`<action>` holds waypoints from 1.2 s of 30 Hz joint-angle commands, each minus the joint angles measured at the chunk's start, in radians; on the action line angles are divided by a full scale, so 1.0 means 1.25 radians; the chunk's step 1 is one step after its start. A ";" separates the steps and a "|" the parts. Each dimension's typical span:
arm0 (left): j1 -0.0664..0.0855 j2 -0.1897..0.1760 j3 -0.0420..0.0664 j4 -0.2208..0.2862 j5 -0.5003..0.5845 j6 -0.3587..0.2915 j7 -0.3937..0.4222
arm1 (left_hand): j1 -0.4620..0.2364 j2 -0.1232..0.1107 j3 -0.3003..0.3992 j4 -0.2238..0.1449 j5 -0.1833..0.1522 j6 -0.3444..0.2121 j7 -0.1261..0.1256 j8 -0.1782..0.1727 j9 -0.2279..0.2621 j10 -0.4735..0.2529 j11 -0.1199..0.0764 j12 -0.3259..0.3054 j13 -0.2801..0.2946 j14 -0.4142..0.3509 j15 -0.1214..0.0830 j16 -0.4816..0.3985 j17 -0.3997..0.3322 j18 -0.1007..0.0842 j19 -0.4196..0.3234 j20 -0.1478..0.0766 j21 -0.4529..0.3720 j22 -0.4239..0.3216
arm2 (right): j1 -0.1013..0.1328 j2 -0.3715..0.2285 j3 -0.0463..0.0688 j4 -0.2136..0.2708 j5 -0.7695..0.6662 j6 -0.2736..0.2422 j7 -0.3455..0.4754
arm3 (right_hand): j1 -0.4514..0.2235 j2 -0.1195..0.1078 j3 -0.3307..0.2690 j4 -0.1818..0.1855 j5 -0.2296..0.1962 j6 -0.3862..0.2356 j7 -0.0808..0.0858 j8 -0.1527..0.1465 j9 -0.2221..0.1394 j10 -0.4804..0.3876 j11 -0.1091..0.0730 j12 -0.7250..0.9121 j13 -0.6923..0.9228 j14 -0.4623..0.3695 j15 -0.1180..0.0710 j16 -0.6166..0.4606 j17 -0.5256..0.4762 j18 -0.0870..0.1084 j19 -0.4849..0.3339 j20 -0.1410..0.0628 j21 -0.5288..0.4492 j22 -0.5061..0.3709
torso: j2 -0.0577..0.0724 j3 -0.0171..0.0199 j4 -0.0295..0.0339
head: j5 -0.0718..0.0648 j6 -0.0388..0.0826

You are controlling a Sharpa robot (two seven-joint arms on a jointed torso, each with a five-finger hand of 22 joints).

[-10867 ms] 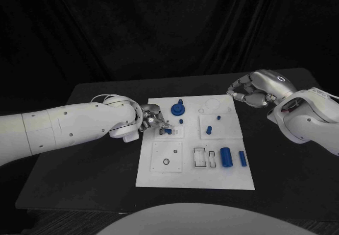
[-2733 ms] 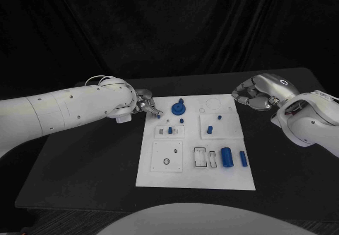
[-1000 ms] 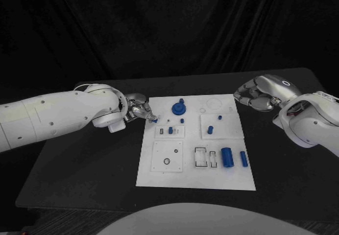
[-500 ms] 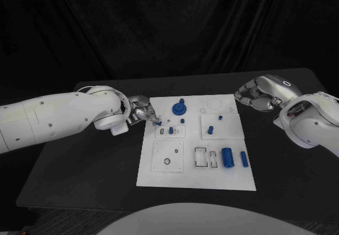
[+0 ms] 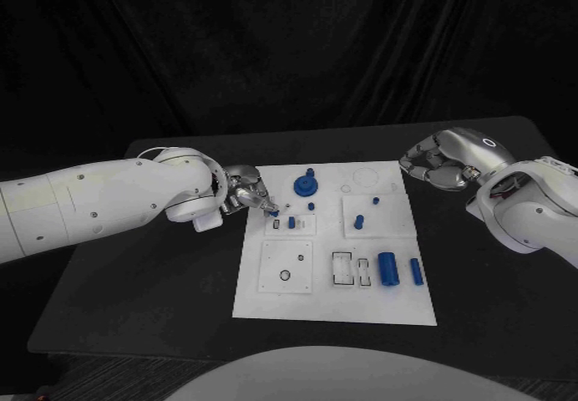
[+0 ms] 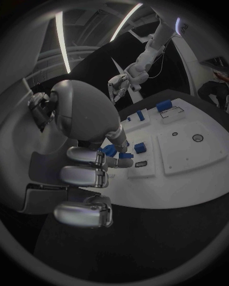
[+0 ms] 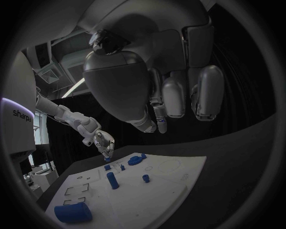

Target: Assemble the parts on the task board

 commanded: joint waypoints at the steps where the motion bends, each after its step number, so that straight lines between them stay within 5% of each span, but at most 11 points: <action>1: -0.003 0.001 0.000 0.000 -0.012 0.014 0.003 | -0.006 0.003 -0.006 0.000 -0.009 0.004 -0.001 -0.003 0.001 0.082 0.004 -0.003 0.210 0.086 -0.005 0.002 0.211 0.011 0.021 -0.003 -0.003 0.181 | -0.002 0.000 0.001 0.001 -0.002 0.002 -0.016 | 0.007 0.002 0.001 -0.002 0.004 -0.005 0.003 -0.003 0.000 0.056 0.003 -0.003 0.137 0.013 -0.006 -0.004 -0.001 0.012 0.012 -0.006 -0.005 0.142 | 0.000 -0.0002 -0.0003 | 0.002 0.000; 23: -0.021 0.007 0.000 -0.005 -0.012 0.011 0.003 | -0.009 0.009 -0.009 -0.001 -0.019 0.003 -0.001 -0.005 0.001 0.082 0.004 -0.003 0.210 0.086 -0.005 0.002 0.211 0.012 0.019 -0.003 -0.006 0.180 | -0.002 0.002 0.001 -0.001 -0.002 0.006 -0.017 | 0.008 0.002 0.003 -0.004 0.005 -0.005 0.004 -0.004 0.000 0.055 0.004 -0.004 0.137 0.013 -0.006 -0.005 -0.003 0.012 0.012 -0.006 -0.006 0.142 | 0.000 -0.0005 -0.0001 | 0.006 0.000; 26: -0.023 0.007 0.000 -0.005 -0.012 0.010 0.003 | -0.011 0.013 -0.012 -0.002 -0.032 0.003 -0.001 -0.007 0.002 0.082 0.004 -0.003 0.210 0.086 -0.005 0.002 0.211 0.012 0.018 -0.003 -0.007 0.180 | -0.002 0.003 0.001 -0.002 -0.002 0.005 -0.016 | 0.009 0.002 0.003 -0.004 0.005 -0.005 0.004 -0.004 0.000 0.055 0.004 -0.004 0.137 0.013 -0.006 -0.005 -0.003 0.013 0.012 -0.006 -0.007 0.142 | 0.000 -0.0002 0.0006 | 0.006 0.000; 27: -0.024 0.007 0.000 -0.005 -0.012 0.009 0.003 | -0.015 0.017 -0.018 -0.002 -0.060 0.004 -0.001 -0.010 0.002 0.082 0.004 -0.003 0.210 0.086 -0.005 0.002 0.211 0.012 0.018 -0.003 -0.008 0.180 | -0.002 0.003 0.001 -0.002 -0.002 0.005 -0.016 | 0.009 0.002 0.003 -0.004 0.005 -0.005 0.004 -0.004 0.000 0.055 0.004 -0.004 0.137 0.013 -0.006 -0.005 -0.003 0.013 0.012 -0.006 -0.007 0.142 | 0.000 -0.0003 0.0007 | 0.007 0.000; 30: -0.027 0.007 0.000 -0.006 -0.012 0.003 0.004 | -0.019 0.022 -0.025 -0.002 -0.090 0.006 -0.001 -0.012 0.002 0.082 0.004 -0.003 0.210 0.086 -0.005 0.002 0.211 0.012 0.019 -0.003 -0.008 0.180 | -0.002 0.004 0.001 -0.002 -0.002 0.005 -0.016 | 0.009 0.002 0.003 -0.004 0.005 -0.005 0.004 -0.004 0.000 0.055 0.004 -0.004 0.137 0.013 -0.006 -0.005 -0.003 0.013 0.012 -0.006 -0.007 0.142 | 0.001 0.0000 0.0013 | 0.006 0.000; 36: -0.030 0.008 0.000 -0.008 -0.012 -0.001 0.004 | -0.020 0.025 -0.027 -0.001 -0.095 0.007 -0.001 -0.013 0.002 0.082 0.004 -0.003 0.210 0.086 -0.005 0.002 0.211 0.012 0.019 -0.003 -0.008 0.180 | -0.002 0.003 0.001 -0.002 -0.002 0.005 -0.016 | 0.009 0.002 0.003 -0.004 0.005 -0.005 0.004 -0.004 0.000 0.055 0.004 -0.004 0.137 0.013 -0.006 -0.005 -0.003 0.013 0.012 -0.006 -0.007 0.142 | 0.001 0.0003 0.0018 | 0.006 0.000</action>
